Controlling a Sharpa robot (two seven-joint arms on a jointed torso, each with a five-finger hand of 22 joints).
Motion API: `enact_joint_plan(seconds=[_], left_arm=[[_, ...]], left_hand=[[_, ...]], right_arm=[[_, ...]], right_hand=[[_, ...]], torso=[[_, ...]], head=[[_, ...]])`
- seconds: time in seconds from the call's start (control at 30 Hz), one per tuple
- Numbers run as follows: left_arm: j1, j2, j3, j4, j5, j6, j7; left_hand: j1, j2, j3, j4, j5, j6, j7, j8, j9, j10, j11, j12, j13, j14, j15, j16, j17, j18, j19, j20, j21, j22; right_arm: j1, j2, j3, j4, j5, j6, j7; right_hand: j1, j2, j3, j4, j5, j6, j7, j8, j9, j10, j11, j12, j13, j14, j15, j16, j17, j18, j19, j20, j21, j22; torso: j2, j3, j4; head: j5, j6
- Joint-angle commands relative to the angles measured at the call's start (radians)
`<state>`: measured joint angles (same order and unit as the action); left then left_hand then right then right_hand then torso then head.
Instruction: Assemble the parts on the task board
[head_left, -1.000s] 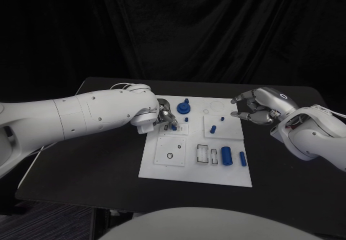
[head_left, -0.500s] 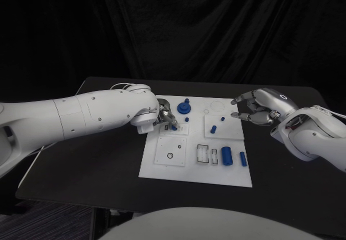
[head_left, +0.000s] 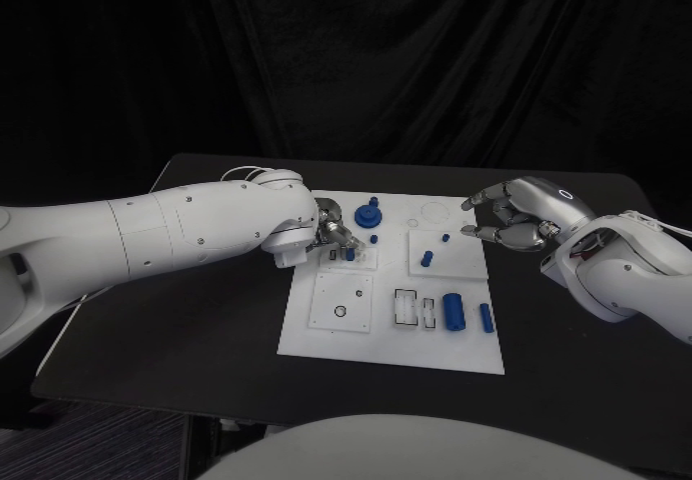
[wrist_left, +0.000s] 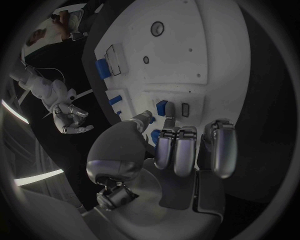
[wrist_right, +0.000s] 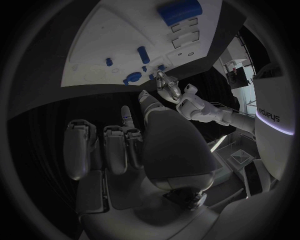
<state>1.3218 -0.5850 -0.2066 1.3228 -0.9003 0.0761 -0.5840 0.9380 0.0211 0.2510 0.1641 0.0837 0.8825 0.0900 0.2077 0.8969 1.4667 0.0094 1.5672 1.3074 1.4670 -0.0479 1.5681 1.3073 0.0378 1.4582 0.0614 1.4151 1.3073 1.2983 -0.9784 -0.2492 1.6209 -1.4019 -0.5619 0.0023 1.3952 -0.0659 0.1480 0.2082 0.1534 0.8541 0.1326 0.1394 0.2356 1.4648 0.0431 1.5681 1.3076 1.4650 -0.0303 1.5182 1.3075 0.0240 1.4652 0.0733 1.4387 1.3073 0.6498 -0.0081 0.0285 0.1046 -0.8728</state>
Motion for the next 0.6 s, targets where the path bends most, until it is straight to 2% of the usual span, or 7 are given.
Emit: enact_joint_plan(seconds=[0.03,0.17,0.4,0.53,0.6], left_arm=[[-0.011,0.002,-0.004,-0.005,-0.012,0.030,0.002],[-0.013,0.002,-0.004,-0.009,-0.012,0.031,-0.001],[-0.014,-0.008,-0.004,-0.004,-0.012,0.016,-0.004],[-0.015,-0.030,-0.004,0.020,-0.027,-0.025,0.017],[-0.014,-0.046,-0.004,0.040,-0.056,-0.061,0.036]], left_hand=[[-0.027,-0.003,-0.042,0.028,-0.025,0.003,0.006,-0.022,-0.049,0.104,0.010,0.004,0.263,0.104,0.009,0.003,0.263,0.013,0.000,0.011,-0.007,0.126],[-0.045,0.003,-0.076,0.055,-0.031,0.008,0.007,-0.034,-0.056,0.104,0.011,0.004,0.263,0.104,0.011,0.003,0.263,0.014,0.000,0.011,-0.009,0.126],[-0.044,0.018,-0.090,0.066,-0.029,0.027,0.003,-0.030,-0.055,0.104,0.009,0.004,0.263,0.104,0.010,0.003,0.263,0.014,0.002,0.011,-0.008,0.129],[-0.031,0.032,-0.109,0.076,-0.026,0.079,-0.013,0.002,-0.032,0.104,-0.004,0.004,0.263,0.104,0.000,0.003,0.263,0.011,0.010,0.003,0.002,0.139],[-0.017,0.037,-0.126,0.080,-0.023,0.098,-0.026,0.035,0.008,0.104,-0.015,0.004,0.263,0.104,-0.010,0.003,0.263,0.008,0.019,-0.007,0.012,0.148]], right_arm=[[-0.003,0.000,0.001,-0.001,0.003,0.009,-0.021],[-0.003,0.000,0.001,-0.001,0.004,0.012,-0.021],[-0.004,0.000,0.001,-0.001,0.004,0.016,-0.021],[-0.004,-0.004,0.001,0.003,0.004,0.014,-0.019],[-0.004,-0.008,0.001,0.005,0.004,0.013,-0.019]], right_hand=[[0.009,0.004,0.003,0.003,0.006,0.008,0.002,-0.001,-0.001,0.106,0.008,0.003,0.263,0.082,0.007,-0.006,0.157,0.012,0.046,0.009,-0.004,0.213],[0.009,0.004,0.003,0.003,0.007,0.008,0.002,-0.001,-0.001,0.106,0.008,0.003,0.263,0.082,0.008,-0.006,0.156,0.012,0.045,0.009,-0.005,0.213],[0.009,0.004,0.003,0.003,0.007,0.009,0.003,-0.002,-0.002,0.106,0.009,0.003,0.263,0.082,0.008,-0.006,0.156,0.012,0.045,0.009,-0.005,0.213],[0.008,0.004,0.002,0.003,0.007,0.009,0.003,-0.002,-0.002,0.106,0.009,0.003,0.263,0.082,0.008,-0.007,0.154,0.013,0.044,0.009,-0.007,0.212],[0.008,0.004,0.002,0.003,0.007,0.009,0.003,-0.002,-0.002,0.106,0.009,0.003,0.263,0.082,0.008,-0.007,0.154,0.013,0.044,0.009,-0.007,0.212]], torso=[[-0.001,0.0005,-0.0003],[0.000,0.0002,-0.0003],[0.000,-0.0002,0.0005],[0.000,-0.0004,0.0008],[0.000,-0.0003,0.0006]], head=[[0.000,0.000],[0.000,0.000],[0.000,0.000],[0.002,0.000],[0.003,0.000]])
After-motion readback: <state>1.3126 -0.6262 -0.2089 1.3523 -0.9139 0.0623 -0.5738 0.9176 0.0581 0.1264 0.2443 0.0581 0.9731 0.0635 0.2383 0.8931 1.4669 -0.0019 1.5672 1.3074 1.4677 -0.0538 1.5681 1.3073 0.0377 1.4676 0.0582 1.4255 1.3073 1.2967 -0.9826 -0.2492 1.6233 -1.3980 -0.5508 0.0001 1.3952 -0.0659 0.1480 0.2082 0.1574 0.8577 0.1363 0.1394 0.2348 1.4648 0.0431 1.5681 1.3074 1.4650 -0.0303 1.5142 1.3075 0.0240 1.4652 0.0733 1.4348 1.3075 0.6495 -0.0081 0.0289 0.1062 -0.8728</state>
